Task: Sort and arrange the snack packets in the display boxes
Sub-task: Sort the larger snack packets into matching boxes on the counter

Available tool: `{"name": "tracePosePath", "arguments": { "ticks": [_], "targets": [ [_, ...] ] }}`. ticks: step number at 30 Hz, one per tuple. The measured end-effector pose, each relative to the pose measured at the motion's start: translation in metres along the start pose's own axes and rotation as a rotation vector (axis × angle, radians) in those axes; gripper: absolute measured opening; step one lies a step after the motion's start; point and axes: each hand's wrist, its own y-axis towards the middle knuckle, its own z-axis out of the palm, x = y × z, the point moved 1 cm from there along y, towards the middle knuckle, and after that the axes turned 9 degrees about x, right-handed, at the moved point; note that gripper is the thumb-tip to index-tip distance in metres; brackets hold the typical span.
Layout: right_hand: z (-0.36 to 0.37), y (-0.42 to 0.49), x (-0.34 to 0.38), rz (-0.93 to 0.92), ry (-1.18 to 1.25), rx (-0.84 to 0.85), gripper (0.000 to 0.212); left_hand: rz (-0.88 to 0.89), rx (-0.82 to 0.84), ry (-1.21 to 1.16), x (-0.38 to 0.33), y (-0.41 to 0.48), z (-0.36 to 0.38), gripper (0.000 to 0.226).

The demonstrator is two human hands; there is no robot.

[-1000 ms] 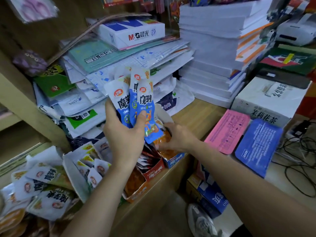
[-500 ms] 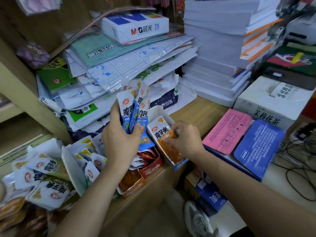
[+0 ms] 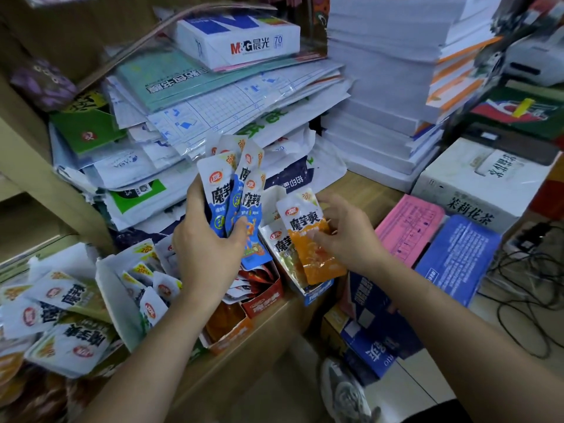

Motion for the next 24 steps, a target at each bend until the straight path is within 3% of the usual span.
{"name": "tracePosePath", "arguments": {
  "ticks": [4, 8, 10, 14, 20, 24],
  "targets": [
    [-0.003, 0.002, 0.006, -0.033, 0.229, -0.055, 0.015, -0.013, 0.029, -0.133, 0.008, 0.002, -0.001, 0.064],
    [-0.007, 0.002, 0.021, -0.059, 0.645, -0.060, 0.015, -0.075, 0.058, -0.296, 0.010, 0.007, -0.002, 0.058],
    [0.007, 0.004, 0.029, -0.088, 0.739, -0.014, 0.016, -0.084, 0.099, -0.377, 0.009, 0.007, -0.003, 0.055],
    [0.033, 0.012, 0.033, -0.070, 0.508, -0.085, 0.016, -0.089, 0.149, -0.505, 0.007, 0.003, -0.002, 0.052],
    [0.032, 0.014, 0.043, -0.130, 0.297, -0.062, 0.026, -0.065, 0.068, -0.392, 0.001, 0.002, -0.004, 0.070],
    [0.009, 0.021, 0.019, -0.099, -0.403, -0.083, 0.049, -0.072, -0.053, -0.285, 0.009, 0.002, -0.006, 0.065]
  ]
}}
